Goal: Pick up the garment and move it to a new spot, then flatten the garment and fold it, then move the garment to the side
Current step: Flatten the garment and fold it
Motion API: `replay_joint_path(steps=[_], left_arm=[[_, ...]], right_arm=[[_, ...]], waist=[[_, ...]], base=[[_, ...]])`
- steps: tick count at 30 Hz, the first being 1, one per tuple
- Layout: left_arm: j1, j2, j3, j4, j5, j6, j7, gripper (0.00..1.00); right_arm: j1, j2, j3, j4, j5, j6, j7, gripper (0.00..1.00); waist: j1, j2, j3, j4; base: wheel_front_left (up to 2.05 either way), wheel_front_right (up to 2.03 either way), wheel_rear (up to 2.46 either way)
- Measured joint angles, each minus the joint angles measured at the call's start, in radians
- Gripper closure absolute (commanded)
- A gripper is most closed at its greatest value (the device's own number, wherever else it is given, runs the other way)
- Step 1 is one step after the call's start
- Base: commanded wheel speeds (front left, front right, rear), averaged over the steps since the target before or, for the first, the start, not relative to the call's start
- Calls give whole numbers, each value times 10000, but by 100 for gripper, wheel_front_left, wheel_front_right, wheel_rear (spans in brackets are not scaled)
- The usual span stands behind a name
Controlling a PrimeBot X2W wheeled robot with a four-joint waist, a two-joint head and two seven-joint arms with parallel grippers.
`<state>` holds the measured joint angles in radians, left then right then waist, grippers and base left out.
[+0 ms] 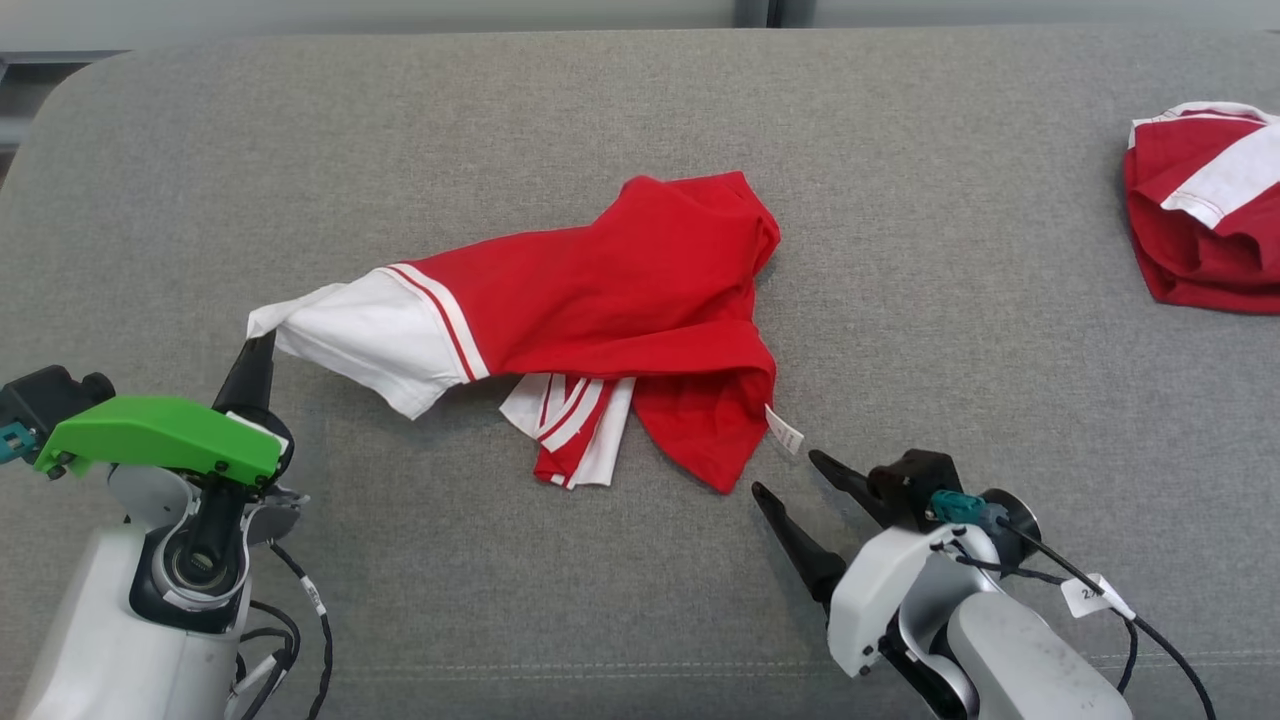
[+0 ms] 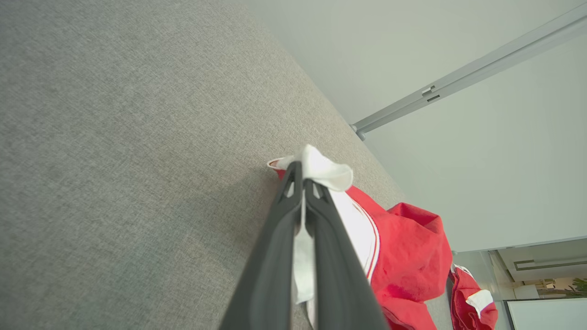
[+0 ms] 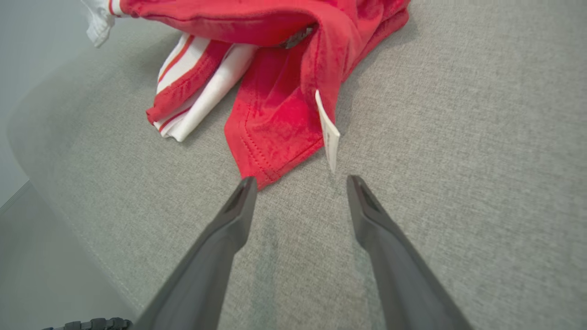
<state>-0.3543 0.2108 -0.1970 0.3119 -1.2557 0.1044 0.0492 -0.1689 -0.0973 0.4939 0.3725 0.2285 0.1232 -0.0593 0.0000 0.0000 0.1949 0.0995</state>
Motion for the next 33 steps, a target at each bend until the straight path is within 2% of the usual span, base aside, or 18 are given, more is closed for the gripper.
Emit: replay_joint_path(steps=[8, 13, 33], left_arm=[[-85, 71, 125, -23, -107, 2, 117, 100], [-227, 249, 201, -38, -244, 15, 203, 100], [-759, 794, 662, 63, -155, 107, 194, 100]], right_arm=[[-389, 17, 826, 577, 67, 0, 608, 0], [-737, 155, 1375, 667, 301, 0, 619, 0], [-1405, 178, 1641, 1344, 706, 12, 520, 0]], waist=[[0, 0, 114, -45], [0, 0, 173, -65], [0, 0, 317, -149]], base=[[0, 0, 0], [0, 0, 0], [0, 0, 0]])
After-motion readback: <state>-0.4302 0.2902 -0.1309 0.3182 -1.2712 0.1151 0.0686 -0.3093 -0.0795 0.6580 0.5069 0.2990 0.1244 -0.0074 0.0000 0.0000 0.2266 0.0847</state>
